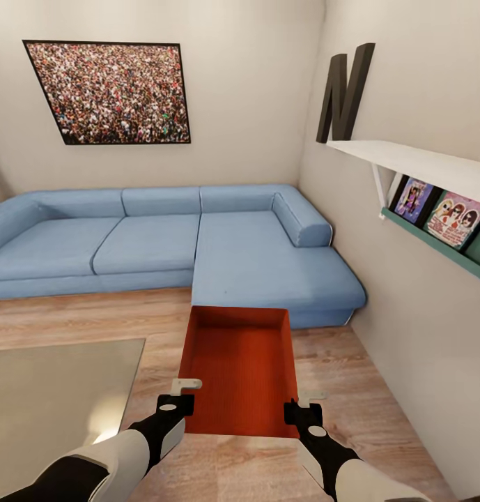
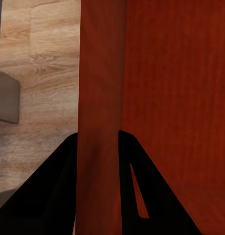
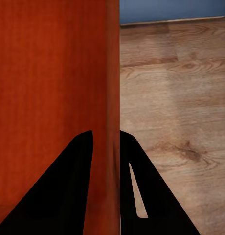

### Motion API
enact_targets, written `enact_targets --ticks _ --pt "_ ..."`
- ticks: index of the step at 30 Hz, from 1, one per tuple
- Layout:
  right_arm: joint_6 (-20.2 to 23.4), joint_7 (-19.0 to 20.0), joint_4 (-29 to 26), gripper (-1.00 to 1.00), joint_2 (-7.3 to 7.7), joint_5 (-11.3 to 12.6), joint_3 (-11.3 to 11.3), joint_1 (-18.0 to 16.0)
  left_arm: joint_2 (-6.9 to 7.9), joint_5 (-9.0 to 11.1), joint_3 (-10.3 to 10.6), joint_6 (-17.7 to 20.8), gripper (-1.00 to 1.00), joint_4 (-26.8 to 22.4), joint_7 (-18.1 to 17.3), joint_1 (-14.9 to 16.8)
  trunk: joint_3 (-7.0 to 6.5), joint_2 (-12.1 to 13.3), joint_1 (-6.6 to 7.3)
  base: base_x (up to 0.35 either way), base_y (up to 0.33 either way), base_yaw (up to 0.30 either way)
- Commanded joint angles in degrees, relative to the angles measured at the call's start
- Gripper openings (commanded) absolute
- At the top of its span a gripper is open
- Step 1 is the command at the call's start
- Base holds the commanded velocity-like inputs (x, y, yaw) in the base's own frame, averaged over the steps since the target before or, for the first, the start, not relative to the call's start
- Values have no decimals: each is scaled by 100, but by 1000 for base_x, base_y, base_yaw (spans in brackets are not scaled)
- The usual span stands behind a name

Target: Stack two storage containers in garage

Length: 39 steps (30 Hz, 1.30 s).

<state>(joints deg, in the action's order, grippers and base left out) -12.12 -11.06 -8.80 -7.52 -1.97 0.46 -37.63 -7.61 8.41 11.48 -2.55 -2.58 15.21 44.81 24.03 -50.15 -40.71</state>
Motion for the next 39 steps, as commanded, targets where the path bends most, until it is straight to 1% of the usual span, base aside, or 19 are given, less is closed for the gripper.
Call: enact_targets --ticks 1,39 --pt "-107 -1 -131 -100 -4 -93 -169 -7 23 91 -95 -26 -100 21 193 1 -3 -5 -1 0 0 0" --pt "-107 -1 -131 -100 -4 -93 -169 -7 23 106 -93 -23 -100 21 190 1 -354 -5 -1 0 0 0"
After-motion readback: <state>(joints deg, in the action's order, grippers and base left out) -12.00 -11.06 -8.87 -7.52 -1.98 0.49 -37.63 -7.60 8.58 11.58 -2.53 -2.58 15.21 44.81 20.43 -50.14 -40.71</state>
